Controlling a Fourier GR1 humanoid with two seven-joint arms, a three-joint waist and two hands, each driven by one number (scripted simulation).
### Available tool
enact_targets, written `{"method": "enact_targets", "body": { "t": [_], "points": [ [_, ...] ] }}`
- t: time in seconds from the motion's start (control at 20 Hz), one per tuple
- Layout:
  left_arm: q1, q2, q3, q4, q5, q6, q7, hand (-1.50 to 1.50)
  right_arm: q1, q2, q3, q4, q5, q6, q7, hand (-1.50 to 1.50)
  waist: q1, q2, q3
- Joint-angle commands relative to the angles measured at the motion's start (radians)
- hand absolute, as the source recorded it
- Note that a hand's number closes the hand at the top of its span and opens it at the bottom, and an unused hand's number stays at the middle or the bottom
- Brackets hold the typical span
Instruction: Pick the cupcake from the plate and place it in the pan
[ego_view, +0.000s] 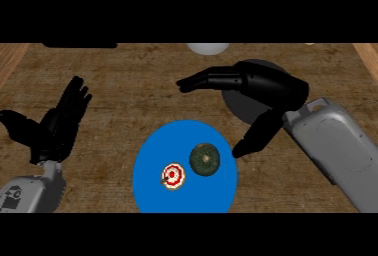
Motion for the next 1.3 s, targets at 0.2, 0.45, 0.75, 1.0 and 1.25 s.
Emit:
{"method": "enact_targets", "body": {
  "t": [0.2, 0.45, 0.75, 1.0, 1.25],
  "points": [
    [0.002, 0.018, 0.040, -0.001, 0.027, -0.039, 0.013, 0.00, -0.200, 0.093, 0.132, 0.021, 0.209, 0.042, 0.144, -1.50, -0.002, -0.003, -0.001],
    [0.023, -0.013, 0.007, -0.029, -0.012, -0.007, 0.014, 0.00, -0.272, 0.122, 0.218, 0.068, 0.278, 0.168, 0.226, -1.50, -0.001, -0.003, -0.001],
    [0.047, -0.045, -0.022, -0.061, -0.061, 0.037, 0.010, 0.00, -0.254, 0.137, 0.344, -0.022, 0.321, 0.352, 0.318, -1.50, -0.014, -0.009, 0.000],
    [0.055, 0.019, 0.059, -0.097, -0.003, -0.035, 0.056, 0.00, -0.190, 0.154, 0.327, -0.101, 0.412, 0.375, 0.321, -1.50, -0.014, -0.006, 0.000],
    [-0.011, -0.032, 0.030, -0.040, -0.037, -0.003, 0.065, 0.00, -0.157, 0.132, 0.404, -0.193, 0.568, 0.344, 0.337, -1.50, -0.021, -0.004, 0.001]
  ]
}}
